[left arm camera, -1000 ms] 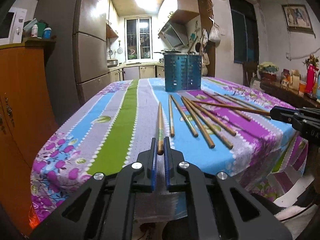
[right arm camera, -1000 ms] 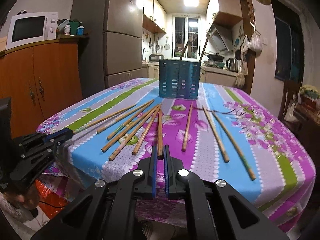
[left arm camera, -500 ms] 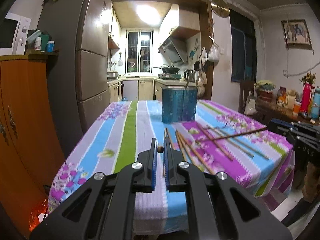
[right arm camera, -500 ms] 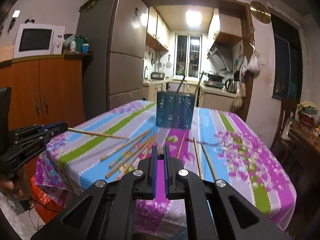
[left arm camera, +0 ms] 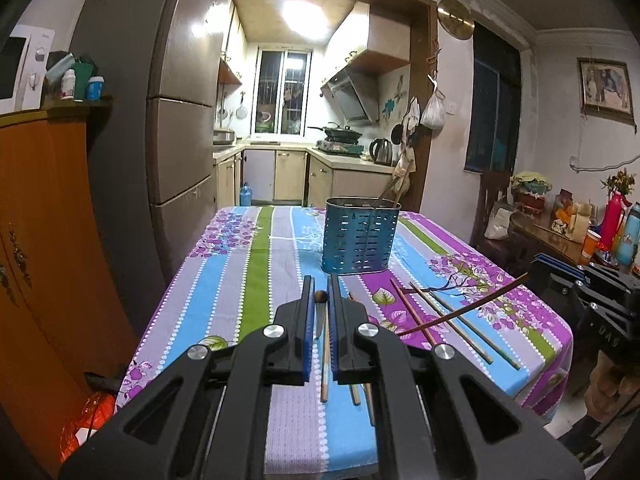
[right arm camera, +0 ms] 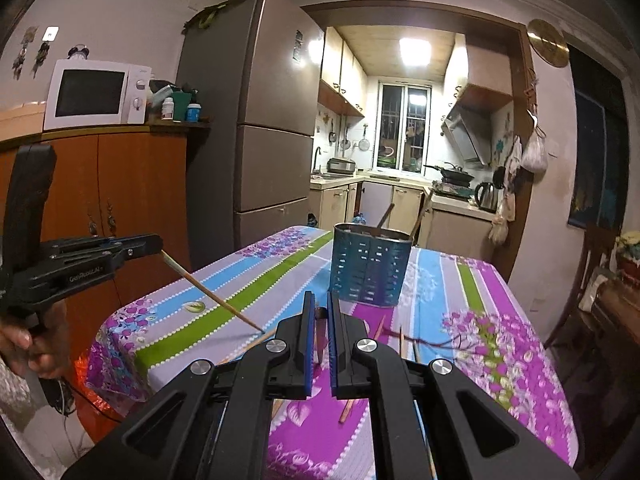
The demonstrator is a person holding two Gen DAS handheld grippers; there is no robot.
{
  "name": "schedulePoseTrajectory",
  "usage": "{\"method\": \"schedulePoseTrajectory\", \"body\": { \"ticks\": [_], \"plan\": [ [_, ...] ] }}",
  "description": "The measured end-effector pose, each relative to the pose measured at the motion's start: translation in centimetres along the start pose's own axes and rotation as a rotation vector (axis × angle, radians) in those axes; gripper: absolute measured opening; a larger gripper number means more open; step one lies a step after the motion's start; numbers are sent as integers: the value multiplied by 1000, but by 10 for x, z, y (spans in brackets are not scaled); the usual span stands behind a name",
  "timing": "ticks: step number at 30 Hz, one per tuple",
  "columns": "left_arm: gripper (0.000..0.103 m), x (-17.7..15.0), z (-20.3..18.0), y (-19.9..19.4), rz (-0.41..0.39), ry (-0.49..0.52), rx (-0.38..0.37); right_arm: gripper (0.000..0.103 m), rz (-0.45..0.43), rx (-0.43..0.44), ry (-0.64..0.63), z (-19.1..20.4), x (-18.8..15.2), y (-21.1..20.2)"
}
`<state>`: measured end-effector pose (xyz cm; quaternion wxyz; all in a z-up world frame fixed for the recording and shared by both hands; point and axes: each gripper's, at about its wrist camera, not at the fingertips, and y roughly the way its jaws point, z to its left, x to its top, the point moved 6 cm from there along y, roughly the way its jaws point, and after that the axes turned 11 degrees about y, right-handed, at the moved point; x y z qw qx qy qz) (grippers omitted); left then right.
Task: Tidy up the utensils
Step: 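Lift and carry the chopsticks toward the blue holder with both tools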
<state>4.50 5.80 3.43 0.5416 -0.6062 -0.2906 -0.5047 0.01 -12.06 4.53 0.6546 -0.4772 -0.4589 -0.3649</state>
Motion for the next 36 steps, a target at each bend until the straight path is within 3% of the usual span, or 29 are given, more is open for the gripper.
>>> {"method": "schedulePoseTrajectory", "body": {
  "ticks": [12,36],
  "plan": [
    [5,23,8,17,56,-8,-19,7,24,18,-38,4,26,24],
    [5,94,14,58,19,-22,-52,7,77,69,38,-21,82,69]
  ]
}}
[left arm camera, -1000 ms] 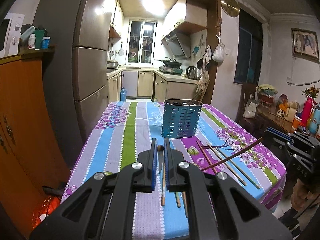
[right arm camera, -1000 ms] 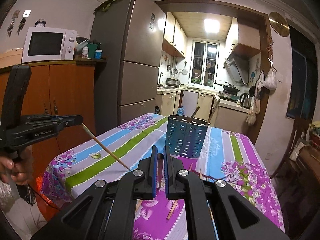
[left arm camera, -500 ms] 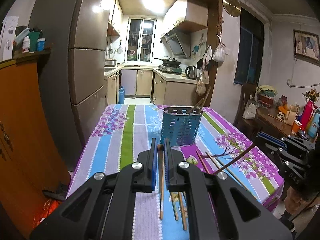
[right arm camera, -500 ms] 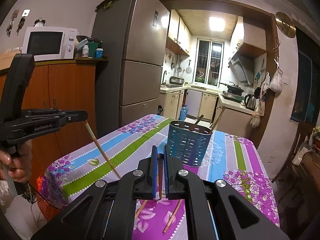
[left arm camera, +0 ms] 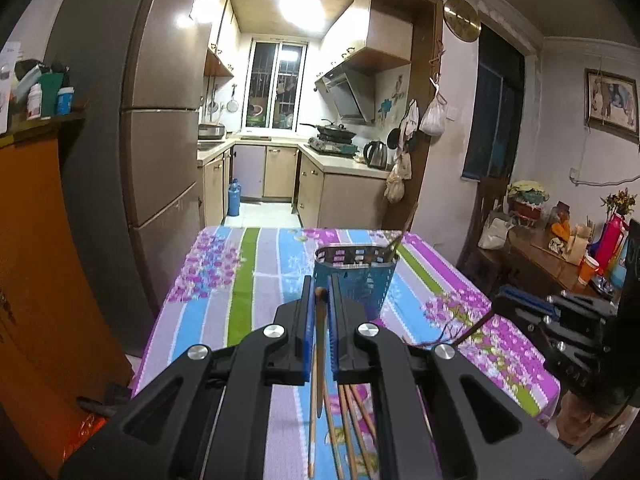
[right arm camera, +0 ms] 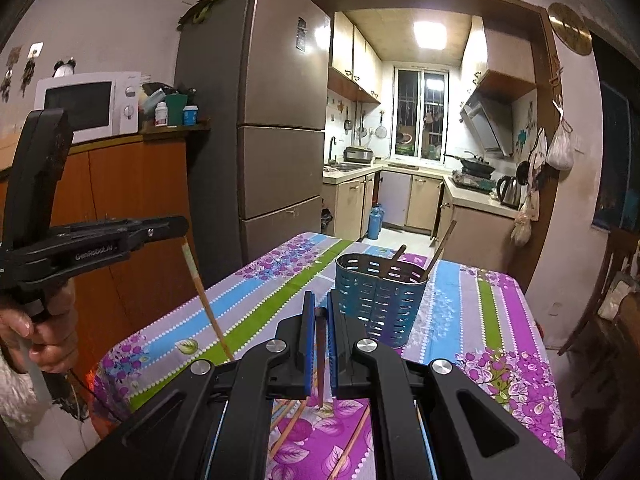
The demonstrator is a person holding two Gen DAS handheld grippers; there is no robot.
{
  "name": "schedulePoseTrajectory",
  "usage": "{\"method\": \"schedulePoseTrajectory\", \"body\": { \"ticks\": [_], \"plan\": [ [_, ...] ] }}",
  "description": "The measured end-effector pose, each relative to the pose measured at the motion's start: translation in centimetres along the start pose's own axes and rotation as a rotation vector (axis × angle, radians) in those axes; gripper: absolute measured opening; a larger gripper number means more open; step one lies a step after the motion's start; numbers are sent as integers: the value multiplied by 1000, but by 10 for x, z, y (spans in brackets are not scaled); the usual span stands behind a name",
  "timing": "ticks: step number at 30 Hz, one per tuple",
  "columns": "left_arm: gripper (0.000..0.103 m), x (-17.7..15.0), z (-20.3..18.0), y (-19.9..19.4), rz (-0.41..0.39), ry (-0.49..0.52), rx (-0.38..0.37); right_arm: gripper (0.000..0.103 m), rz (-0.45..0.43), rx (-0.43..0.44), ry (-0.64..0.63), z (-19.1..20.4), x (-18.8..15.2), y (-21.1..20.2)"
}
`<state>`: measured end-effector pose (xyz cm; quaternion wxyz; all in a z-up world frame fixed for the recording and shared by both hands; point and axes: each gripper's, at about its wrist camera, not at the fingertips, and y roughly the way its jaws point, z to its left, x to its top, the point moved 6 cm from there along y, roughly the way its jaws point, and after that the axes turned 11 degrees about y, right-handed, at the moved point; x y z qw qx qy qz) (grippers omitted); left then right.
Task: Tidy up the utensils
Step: 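Lift and carry the chopsticks toward the blue holder with both tools, then lower the chopsticks into the blue holder and open both tools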
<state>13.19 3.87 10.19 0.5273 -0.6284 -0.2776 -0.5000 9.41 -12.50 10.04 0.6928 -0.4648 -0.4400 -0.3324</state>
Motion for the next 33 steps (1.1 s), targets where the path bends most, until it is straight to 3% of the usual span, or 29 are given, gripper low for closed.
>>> {"method": "schedulePoseTrajectory", "body": {
  "ticks": [11,21,26,33],
  "plan": [
    [5,69,-7,24,-47,9,-34,7,-20,-15,75,-31,61,1],
    [5,153,-10,49,-151,25,-29,7,-173,-80,81,-62,167,-5],
    [5,163,-13,82,-147,38,-18,7,-214,-116,83,-81,195,19],
    [5,155,-4,133,-109,22,-15,7,-175,-127,131,-104,189,75]
  ]
}}
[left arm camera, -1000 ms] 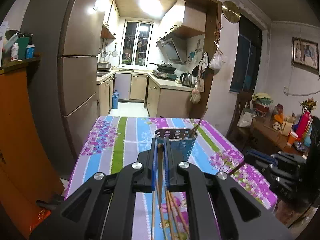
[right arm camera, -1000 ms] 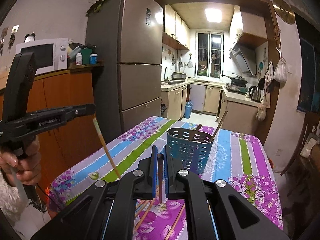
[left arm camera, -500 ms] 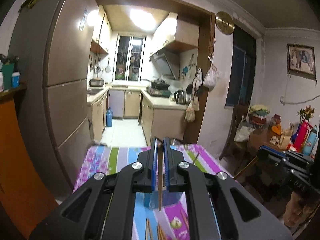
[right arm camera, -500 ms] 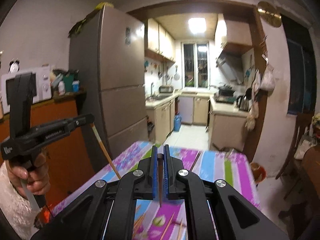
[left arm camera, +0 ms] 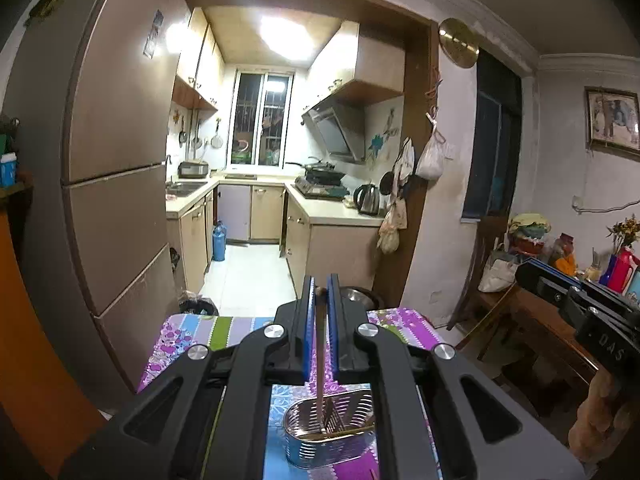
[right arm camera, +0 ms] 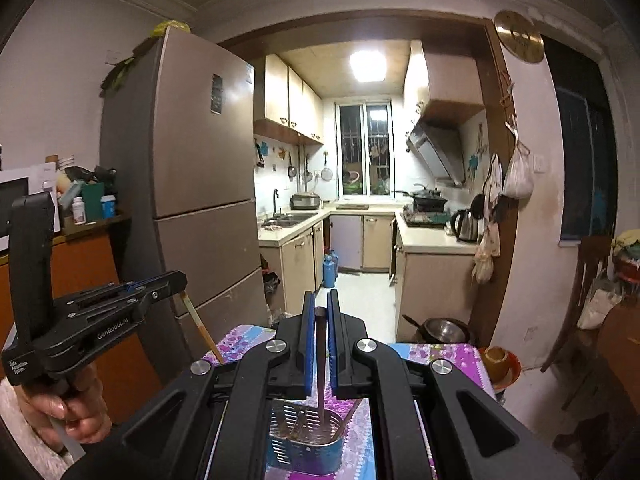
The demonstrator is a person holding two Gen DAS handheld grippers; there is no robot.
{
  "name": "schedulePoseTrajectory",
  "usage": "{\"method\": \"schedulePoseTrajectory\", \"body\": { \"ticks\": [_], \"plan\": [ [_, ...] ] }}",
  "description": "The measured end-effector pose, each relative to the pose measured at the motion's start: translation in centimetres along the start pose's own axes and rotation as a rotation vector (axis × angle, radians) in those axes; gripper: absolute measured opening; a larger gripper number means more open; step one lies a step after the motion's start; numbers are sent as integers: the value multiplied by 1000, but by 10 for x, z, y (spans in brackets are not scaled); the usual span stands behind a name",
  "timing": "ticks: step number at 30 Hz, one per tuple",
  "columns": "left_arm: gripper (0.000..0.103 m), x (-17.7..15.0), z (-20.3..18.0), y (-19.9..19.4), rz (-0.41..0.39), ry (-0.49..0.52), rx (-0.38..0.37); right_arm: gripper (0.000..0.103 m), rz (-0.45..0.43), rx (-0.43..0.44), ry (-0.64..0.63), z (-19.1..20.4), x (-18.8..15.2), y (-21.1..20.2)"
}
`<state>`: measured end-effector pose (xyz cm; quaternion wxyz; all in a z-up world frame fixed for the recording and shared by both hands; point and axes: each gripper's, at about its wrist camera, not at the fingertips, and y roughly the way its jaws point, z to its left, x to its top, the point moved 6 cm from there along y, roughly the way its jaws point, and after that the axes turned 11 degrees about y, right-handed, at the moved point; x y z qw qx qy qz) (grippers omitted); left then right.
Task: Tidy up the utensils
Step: 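Lower the chopsticks into the blue holder and open both tools, then move both open tools back down to the remaining chopsticks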
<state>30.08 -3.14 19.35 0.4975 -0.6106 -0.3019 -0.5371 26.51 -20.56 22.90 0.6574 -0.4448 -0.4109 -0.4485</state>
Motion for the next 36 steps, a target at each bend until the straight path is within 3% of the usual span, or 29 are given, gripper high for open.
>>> {"method": "schedulePoseTrajectory", "body": {
  "ticks": [10,22,27,36],
  "plan": [
    [5,-42,13,39,66,-31,-13,7,101,-10,51,-9,-49,56],
    [5,-89,18,67,148,-49,5,8,176,-69,94,-22,-88,83],
    [5,-92,28,55,132,-65,28,8,156,-72,102,-28,-86,73],
    [5,-68,39,-11,15,-82,58,8,87,-54,129,-43,-70,10]
  ]
}}
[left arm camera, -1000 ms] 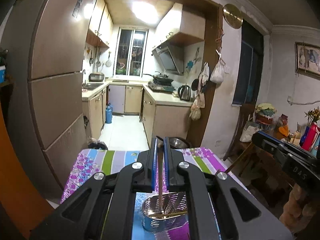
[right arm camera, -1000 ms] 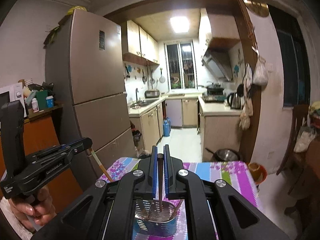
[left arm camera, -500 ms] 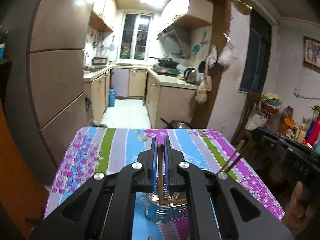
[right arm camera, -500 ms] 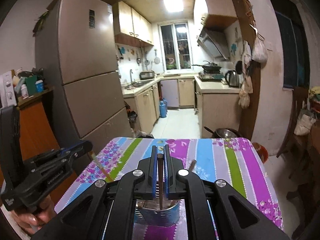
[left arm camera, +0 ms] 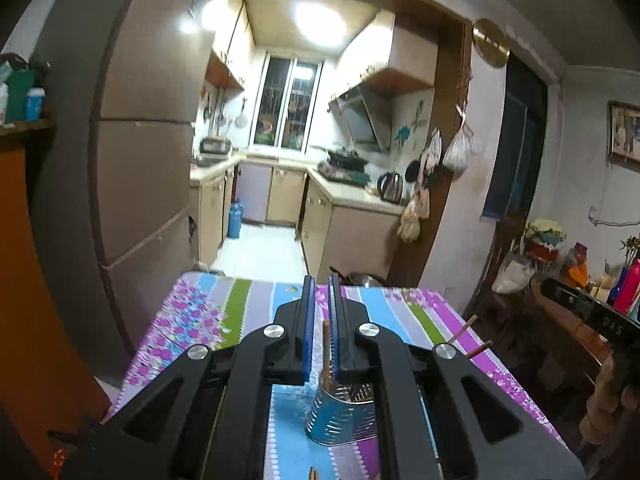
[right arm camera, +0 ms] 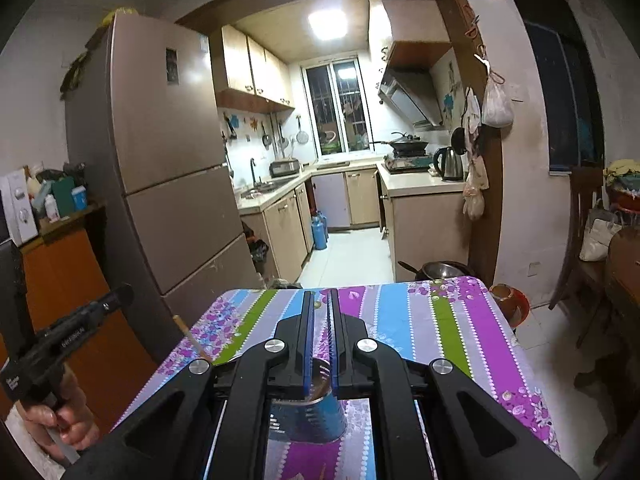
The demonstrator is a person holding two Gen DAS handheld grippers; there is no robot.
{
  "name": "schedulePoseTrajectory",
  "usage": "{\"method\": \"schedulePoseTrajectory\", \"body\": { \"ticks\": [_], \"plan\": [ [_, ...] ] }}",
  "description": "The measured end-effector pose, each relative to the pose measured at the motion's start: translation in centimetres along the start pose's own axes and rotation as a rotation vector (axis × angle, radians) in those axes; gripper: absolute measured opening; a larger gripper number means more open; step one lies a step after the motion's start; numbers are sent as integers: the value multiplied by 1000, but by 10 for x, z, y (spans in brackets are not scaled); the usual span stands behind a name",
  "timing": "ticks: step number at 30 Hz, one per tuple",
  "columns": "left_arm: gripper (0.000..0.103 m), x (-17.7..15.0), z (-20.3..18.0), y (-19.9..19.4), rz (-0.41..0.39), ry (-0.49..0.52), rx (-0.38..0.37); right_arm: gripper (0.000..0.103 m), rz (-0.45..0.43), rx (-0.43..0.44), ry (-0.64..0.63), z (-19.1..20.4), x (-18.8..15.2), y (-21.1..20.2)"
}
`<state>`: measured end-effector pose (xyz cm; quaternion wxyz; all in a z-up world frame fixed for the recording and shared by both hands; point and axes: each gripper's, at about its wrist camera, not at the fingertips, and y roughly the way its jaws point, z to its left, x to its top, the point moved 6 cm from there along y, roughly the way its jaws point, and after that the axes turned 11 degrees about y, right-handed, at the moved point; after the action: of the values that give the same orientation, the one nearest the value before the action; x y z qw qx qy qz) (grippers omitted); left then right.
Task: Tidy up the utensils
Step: 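Move both open tools back down to the remaining chopsticks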
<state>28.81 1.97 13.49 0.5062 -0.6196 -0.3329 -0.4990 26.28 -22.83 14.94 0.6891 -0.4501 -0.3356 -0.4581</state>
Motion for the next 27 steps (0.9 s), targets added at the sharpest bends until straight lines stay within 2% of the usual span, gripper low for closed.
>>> {"method": "schedulePoseTrajectory", "body": {
  "ticks": [5,7,9,11,12,13,14,15,21,27],
  "plan": [
    [5,-4,0,-59,-65,40,23,10,-39,52,-21,-2,-15,-66],
    [6,-12,1,-79,-73,46,27,32,-50,65,-24,-4,-27,-91],
    [6,-25,1,-99,-75,51,37,33,-52,70,-31,-7,-45,-114],
    [11,-39,2,-117,-71,65,50,33,-34,75,-40,-9,-66,-131],
    [28,-45,4,-125,-66,69,65,33,-29,78,-40,-11,-76,-140],
    [50,-52,5,-133,-69,69,74,33,-28,83,-41,-13,-84,-146],
    [57,-60,6,-144,-84,64,85,33,-25,85,-45,-14,-97,-155],
    [59,-69,6,-154,-98,63,95,33,-20,84,-55,-14,-109,-161],
    [64,-123,-10,-181,-57,179,109,34,22,10,-141,-9,-178,-177],
    [66,-179,-6,-183,34,177,124,34,93,-20,-210,10,-251,-175]
  ]
}}
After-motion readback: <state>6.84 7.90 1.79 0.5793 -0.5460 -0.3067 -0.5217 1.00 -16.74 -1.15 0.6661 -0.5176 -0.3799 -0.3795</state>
